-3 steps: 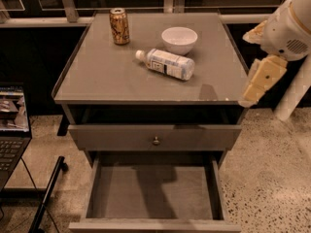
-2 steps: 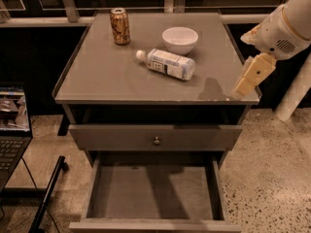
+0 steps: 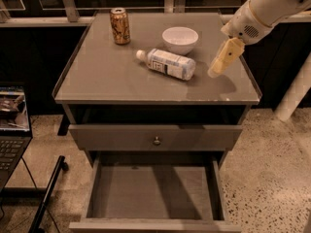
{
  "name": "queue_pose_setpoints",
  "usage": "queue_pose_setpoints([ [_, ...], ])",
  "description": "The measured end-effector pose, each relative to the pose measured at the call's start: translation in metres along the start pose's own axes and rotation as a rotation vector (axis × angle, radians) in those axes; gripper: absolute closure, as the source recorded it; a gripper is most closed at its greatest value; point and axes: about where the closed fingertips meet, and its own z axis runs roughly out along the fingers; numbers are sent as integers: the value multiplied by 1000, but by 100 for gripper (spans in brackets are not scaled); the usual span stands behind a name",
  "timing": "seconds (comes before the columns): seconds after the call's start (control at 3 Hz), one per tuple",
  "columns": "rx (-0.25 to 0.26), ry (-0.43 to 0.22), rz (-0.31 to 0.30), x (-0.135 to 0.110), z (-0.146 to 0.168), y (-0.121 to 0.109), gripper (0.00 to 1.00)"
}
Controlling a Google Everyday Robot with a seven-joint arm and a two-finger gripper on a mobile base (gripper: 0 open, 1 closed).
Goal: Place blue plastic bottle into middle drawer
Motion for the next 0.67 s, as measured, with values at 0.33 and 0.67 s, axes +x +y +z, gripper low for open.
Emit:
queue_pose_setpoints([
  [0.33,1,-2,-3,-2,1,-1,0],
  [0.67,-19,-52,36,-4,21,-4,0],
])
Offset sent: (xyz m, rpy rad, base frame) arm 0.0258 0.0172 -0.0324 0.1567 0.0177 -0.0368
